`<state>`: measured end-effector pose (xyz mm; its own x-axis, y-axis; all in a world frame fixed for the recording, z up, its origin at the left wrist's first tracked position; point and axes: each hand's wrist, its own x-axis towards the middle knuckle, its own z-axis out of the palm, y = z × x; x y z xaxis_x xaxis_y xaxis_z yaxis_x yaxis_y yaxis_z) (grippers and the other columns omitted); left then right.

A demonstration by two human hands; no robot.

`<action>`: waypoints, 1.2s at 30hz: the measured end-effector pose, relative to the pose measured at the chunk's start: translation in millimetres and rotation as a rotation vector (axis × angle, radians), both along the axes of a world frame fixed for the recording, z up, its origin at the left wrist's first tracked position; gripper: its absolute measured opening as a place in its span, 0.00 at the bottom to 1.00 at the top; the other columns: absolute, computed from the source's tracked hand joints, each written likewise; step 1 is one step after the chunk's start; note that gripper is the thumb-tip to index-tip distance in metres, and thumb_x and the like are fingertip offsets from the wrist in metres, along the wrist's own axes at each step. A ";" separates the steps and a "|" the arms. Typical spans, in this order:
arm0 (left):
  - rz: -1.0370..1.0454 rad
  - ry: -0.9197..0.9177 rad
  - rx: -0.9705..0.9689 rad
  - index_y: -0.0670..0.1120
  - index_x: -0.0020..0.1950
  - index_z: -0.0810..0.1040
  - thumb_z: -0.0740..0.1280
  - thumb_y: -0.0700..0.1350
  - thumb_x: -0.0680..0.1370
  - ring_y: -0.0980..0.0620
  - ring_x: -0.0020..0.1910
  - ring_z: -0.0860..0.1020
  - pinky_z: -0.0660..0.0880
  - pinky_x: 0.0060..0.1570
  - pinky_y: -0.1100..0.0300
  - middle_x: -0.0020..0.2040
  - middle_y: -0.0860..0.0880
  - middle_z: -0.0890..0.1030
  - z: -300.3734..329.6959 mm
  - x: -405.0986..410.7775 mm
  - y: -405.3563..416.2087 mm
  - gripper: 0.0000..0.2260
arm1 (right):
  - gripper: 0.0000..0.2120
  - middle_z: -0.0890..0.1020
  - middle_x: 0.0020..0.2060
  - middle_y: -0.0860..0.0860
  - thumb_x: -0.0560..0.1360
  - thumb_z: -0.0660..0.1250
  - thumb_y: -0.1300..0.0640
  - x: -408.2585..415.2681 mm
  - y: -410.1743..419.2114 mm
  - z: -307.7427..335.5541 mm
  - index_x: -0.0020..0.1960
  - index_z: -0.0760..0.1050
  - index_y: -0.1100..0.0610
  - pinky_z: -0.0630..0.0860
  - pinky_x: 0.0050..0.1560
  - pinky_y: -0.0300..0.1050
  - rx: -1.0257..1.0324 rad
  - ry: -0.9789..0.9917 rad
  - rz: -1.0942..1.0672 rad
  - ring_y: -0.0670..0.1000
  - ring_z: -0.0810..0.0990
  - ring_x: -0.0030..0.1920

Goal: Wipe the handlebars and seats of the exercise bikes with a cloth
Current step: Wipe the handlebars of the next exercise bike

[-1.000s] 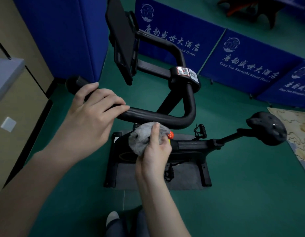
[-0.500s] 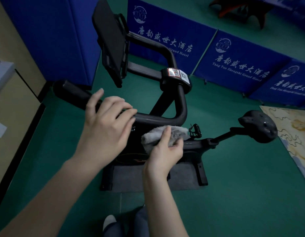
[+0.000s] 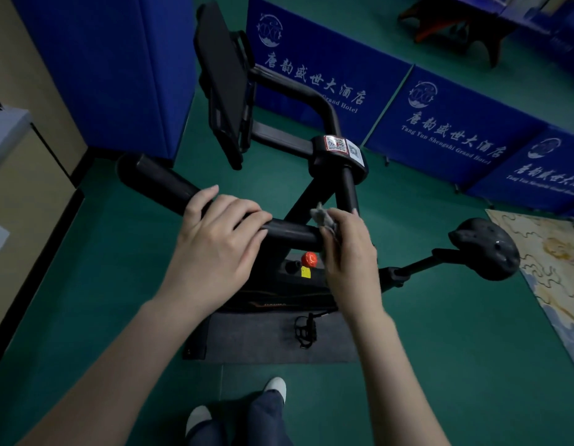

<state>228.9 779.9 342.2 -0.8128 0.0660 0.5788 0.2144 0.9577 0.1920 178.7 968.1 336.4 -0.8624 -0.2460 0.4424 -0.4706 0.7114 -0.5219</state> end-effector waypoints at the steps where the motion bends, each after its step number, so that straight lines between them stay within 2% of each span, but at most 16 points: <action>1: 0.005 0.001 0.005 0.47 0.55 0.80 0.63 0.45 0.78 0.49 0.52 0.77 0.55 0.69 0.53 0.51 0.52 0.80 -0.1 0.1 0.8 0.09 | 0.09 0.80 0.51 0.55 0.80 0.61 0.60 -2.5 0.4 7.5 0.58 0.73 0.62 0.69 0.65 0.49 0.074 -0.040 0.052 0.54 0.77 0.53; 3: 0.017 0.005 0.010 0.47 0.55 0.80 0.62 0.45 0.79 0.49 0.52 0.77 0.55 0.68 0.54 0.51 0.52 0.80 0.0 -0.1 1.7 0.09 | 0.08 0.80 0.48 0.54 0.81 0.60 0.57 -8.1 -5.9 20.8 0.58 0.71 0.60 0.74 0.49 0.49 0.159 -0.094 0.164 0.55 0.78 0.48; 5: 0.021 0.009 0.005 0.47 0.54 0.80 0.61 0.46 0.79 0.49 0.52 0.77 0.56 0.68 0.54 0.51 0.51 0.80 -0.5 -0.2 1.6 0.10 | 0.08 0.81 0.46 0.53 0.80 0.61 0.57 -14.2 -19.7 31.1 0.56 0.69 0.60 0.74 0.43 0.50 0.175 -0.127 0.287 0.55 0.79 0.45; 8: 0.015 0.019 -0.007 0.47 0.54 0.80 0.61 0.46 0.79 0.49 0.52 0.77 0.56 0.68 0.54 0.51 0.51 0.80 -0.4 -0.4 0.4 0.10 | 0.08 0.80 0.44 0.54 0.80 0.61 0.56 -24.0 -33.5 38.5 0.52 0.72 0.61 0.73 0.45 0.52 0.237 -0.150 0.383 0.57 0.78 0.44; 12: 0.007 0.028 0.002 0.47 0.55 0.80 0.61 0.45 0.79 0.49 0.52 0.78 0.56 0.69 0.55 0.51 0.51 0.80 -1.0 0.6 -0.4 0.10 | 0.13 0.80 0.43 0.55 0.81 0.58 0.52 -34.7 -13.7 39.3 0.51 0.76 0.60 0.73 0.48 0.53 0.355 -0.200 0.348 0.57 0.78 0.45; 15: 0.012 0.027 0.010 0.48 0.55 0.81 0.62 0.45 0.79 0.49 0.52 0.78 0.56 0.68 0.55 0.51 0.52 0.80 -1.9 0.2 0.3 0.09 | 0.14 0.81 0.41 0.52 0.81 0.58 0.50 -40.4 -10.0 42.3 0.50 0.78 0.57 0.73 0.46 0.47 0.344 -0.306 0.299 0.53 0.79 0.44; 21: 0.030 0.026 0.005 0.47 0.54 0.81 0.61 0.45 0.79 0.49 0.51 0.78 0.57 0.67 0.54 0.50 0.51 0.80 -2.3 0.3 1.6 0.09 | 0.14 0.81 0.39 0.55 0.81 0.58 0.50 -54.2 -32.1 49.3 0.45 0.76 0.56 0.75 0.48 0.51 0.384 -0.525 0.382 0.54 0.78 0.43; 24: 0.037 0.018 -0.007 0.48 0.54 0.81 0.62 0.45 0.79 0.49 0.52 0.78 0.57 0.67 0.54 0.50 0.51 0.80 -2.0 1.6 3.6 0.09 | 0.15 0.79 0.38 0.53 0.81 0.57 0.49 -62.6 -13.3 52.8 0.46 0.76 0.58 0.74 0.49 0.50 0.550 -0.488 0.399 0.54 0.77 0.43; 26: 0.054 0.012 -0.009 0.47 0.53 0.80 0.62 0.46 0.79 0.49 0.52 0.78 0.57 0.67 0.53 0.50 0.51 0.80 -1.3 2.3 5.9 0.09 | 0.15 0.78 0.35 0.49 0.81 0.57 0.50 -63.7 -1.0 52.6 0.44 0.75 0.58 0.73 0.46 0.47 0.537 -0.458 0.407 0.52 0.76 0.41; 31: 0.075 -0.027 0.054 0.46 0.54 0.80 0.62 0.51 0.79 0.49 0.51 0.77 0.59 0.68 0.51 0.50 0.51 0.80 2.3 -1.7 26.7 0.12 | 0.14 0.80 0.37 0.55 0.81 0.58 0.52 -60.4 2.5 42.1 0.46 0.76 0.61 0.74 0.45 0.50 0.379 -0.373 0.493 0.54 0.78 0.39; 36: 0.122 -0.117 0.110 0.46 0.52 0.81 0.62 0.54 0.78 0.50 0.49 0.78 0.62 0.67 0.51 0.47 0.51 0.80 1.8 -12.8 47.5 0.14 | 0.11 0.79 0.38 0.58 0.80 0.61 0.59 -81.9 24.9 45.6 0.46 0.77 0.65 0.72 0.46 0.52 0.504 -0.168 0.675 0.58 0.76 0.43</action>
